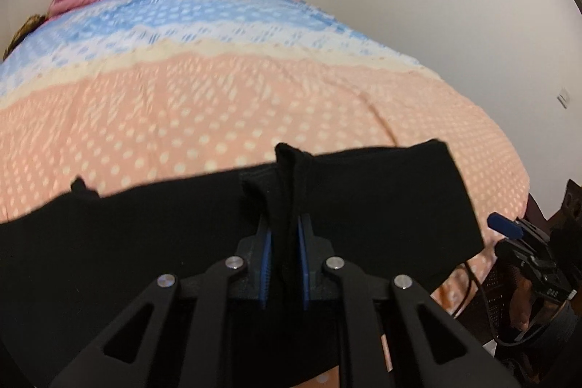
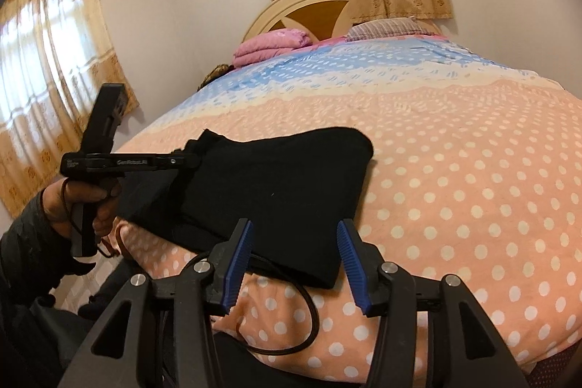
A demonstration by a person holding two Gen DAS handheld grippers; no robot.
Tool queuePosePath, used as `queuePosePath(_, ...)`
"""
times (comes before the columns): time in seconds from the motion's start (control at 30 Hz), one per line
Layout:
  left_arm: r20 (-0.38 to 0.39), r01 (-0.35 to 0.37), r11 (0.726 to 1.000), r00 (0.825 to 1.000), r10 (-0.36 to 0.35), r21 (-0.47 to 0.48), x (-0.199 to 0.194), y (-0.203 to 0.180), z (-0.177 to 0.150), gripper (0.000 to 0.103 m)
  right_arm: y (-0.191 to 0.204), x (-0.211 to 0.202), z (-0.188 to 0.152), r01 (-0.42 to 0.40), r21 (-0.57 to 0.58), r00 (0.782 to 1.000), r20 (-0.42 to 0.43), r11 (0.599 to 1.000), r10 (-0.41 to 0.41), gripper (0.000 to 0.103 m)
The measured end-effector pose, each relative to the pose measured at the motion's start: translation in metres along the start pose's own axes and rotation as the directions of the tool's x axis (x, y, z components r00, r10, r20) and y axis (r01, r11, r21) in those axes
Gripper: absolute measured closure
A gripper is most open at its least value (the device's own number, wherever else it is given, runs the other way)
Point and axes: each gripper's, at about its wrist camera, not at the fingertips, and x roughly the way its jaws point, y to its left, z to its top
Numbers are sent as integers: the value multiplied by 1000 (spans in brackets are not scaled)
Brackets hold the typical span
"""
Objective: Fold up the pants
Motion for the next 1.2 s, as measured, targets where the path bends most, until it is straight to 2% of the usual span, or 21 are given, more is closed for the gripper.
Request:
queuePosePath(0.17, 0, -45, 999, 999, 45, 29, 8, 1, -3, 82, 2, 17, -3, 23, -39, 997, -69, 999, -26, 52)
queuePosePath(0.23, 6, -48, 998, 999, 48, 42, 6, 0, -4, 82, 2, 15, 3, 27, -39, 998, -53, 999, -29, 52)
queuePosePath(0.4, 1, -61, 995, 998, 61, 78, -2, -3, -8, 82, -5, 12, 35, 10, 26, 1000, 24, 1000, -10, 43)
queuePosePath(0.57, -1, -47, 997, 999, 47, 61, -3, 3, -14, 82, -28, 50, 55, -37, 132, 999, -26, 991, 41, 41)
queuePosePath(0.67, 1, -51, 997, 999, 51, 61, -1, 2, -13, 82, -42, 78, 63, 16, 155, 997, -77, 988, -5, 41)
queuePosePath(0.77, 6, -53, 997, 999, 53, 54, 0, 1, -14, 81, -56, 90, 73, -9, 211, 998, -62, 978, 22, 39)
queuePosePath(0.8, 10, -53, 997, 999, 53, 53, 0, 1, -15, 78, -60, 90, 76, -32, 230, 998, -47, 973, 44, 39)
queuePosePath(0.87, 12, -52, 997, 999, 51, 51, -1, 1, -16, 64, -69, 86, 78, -76, 269, 996, -16, 960, 83, 39)
queuePosePath(0.9, 13, -46, 998, 999, 45, 51, -2, 0, -17, 60, -72, 83, 78, -73, 285, 997, -14, 956, 80, 39)
queuePosePath(0.93, 14, -45, 998, 999, 44, 52, -4, -1, -19, 52, -73, 80, 78, -56, 293, 998, -14, 955, 62, 39)
queuePosePath(1.03, 24, -72, 995, 997, 70, 74, -9, -6, -26, 32, -60, 61, 76, -44, 237, 999, 10, 970, 43, 39)
queuePosePath(1.13, 18, -123, 987, 992, 122, 108, -5, -6, -33, 31, -32, 48, 72, -92, 126, 996, 8, 988, 92, 39)
queuePosePath(1.2, 27, -131, 984, 991, 129, 119, -6, -6, -36, 31, -13, 51, 62, -142, 65, 988, -46, 988, 145, 38)
